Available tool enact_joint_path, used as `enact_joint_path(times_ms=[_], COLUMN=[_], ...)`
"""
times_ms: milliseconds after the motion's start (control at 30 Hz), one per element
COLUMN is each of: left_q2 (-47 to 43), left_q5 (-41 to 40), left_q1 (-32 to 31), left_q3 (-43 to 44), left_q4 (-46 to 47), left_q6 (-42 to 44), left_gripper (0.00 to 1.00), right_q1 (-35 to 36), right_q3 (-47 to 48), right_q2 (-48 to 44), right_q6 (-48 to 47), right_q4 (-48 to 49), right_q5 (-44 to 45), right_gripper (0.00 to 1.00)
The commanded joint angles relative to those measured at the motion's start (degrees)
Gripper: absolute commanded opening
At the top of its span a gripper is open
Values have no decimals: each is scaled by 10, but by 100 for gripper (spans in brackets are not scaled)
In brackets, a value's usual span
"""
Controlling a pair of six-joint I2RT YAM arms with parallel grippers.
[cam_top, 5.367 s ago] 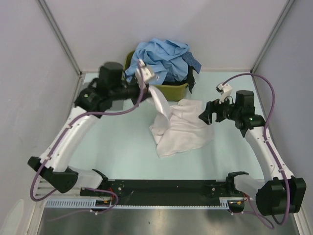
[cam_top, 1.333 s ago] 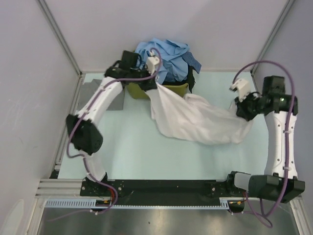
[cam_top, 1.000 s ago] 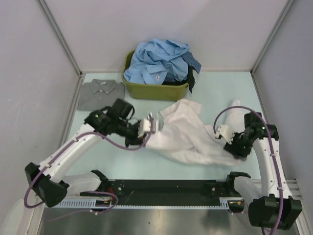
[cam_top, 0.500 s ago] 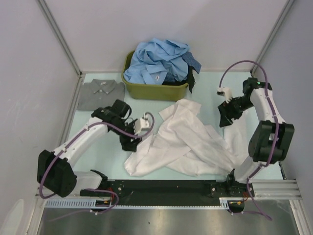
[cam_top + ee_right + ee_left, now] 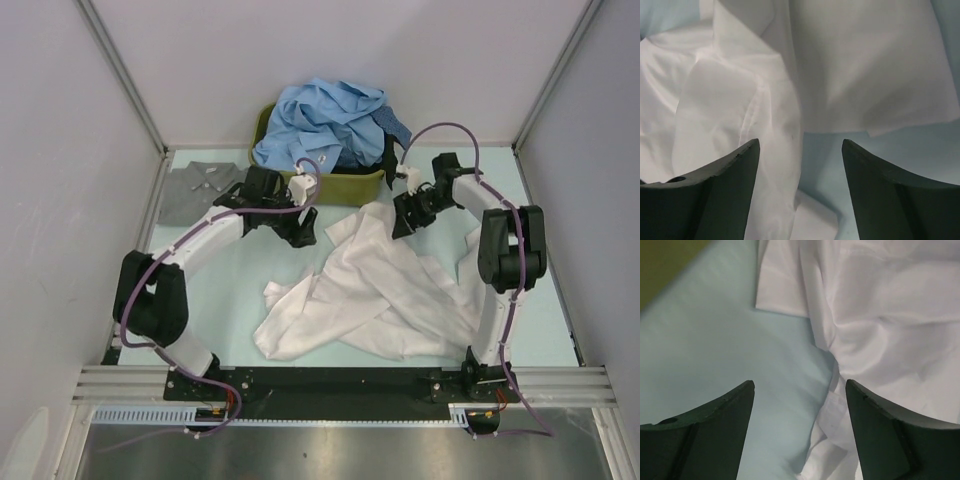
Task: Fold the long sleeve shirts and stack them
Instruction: Flatten the shirt out
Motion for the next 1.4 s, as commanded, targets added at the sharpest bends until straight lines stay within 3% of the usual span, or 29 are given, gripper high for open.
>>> enact_joint_path(times_ms=[0,67,100,167,200,267,400,533,700,1033,1233,1367], left_q2=[15,39,51,98,115,156,189,196,205,244,266,276], left_q5=[-46,-78,-87,-105,-116,-128,-178,-176,-137,-146,-114,-67], left_q1=[2,1,-3,-12,-20,-27,-41,-45,-55,-56,-75,-83], left_q3=[26,27,30,59,74,107,114,86,54,55,72,72], left_q4=[126,157,177,182,173,167,177,201,257,261,267,314], left_q6=[-113,-148,-153,-180,-184,-205,-261,-312,-360,-423,-436,-452], left_gripper=[80,82,82,79,78,74,70,66,67,74,66,57], right_q1=[18,23,23,18,15,9,7,19,32,24,25,30], right_q3=[12,10,8,-7,-13,-36,-72,-89,-111,-156,-189,-215], right_q2=[24,38,44,46,40,25,-24,-57,-76,-127,-159,-184], right_q6=[69,68,68,65,58,54,49,42,34,-30,-35,-36], right_q4=[72,56,40,23,9,-1,-15,-36,-47,-119,-139,-157], right_q5=[-26,-37,-45,-53,-62,-63,-71,-77,-78,-72,-76,-72], right_gripper=[63,56,42,27,13,0,0,0,0,0,0,0])
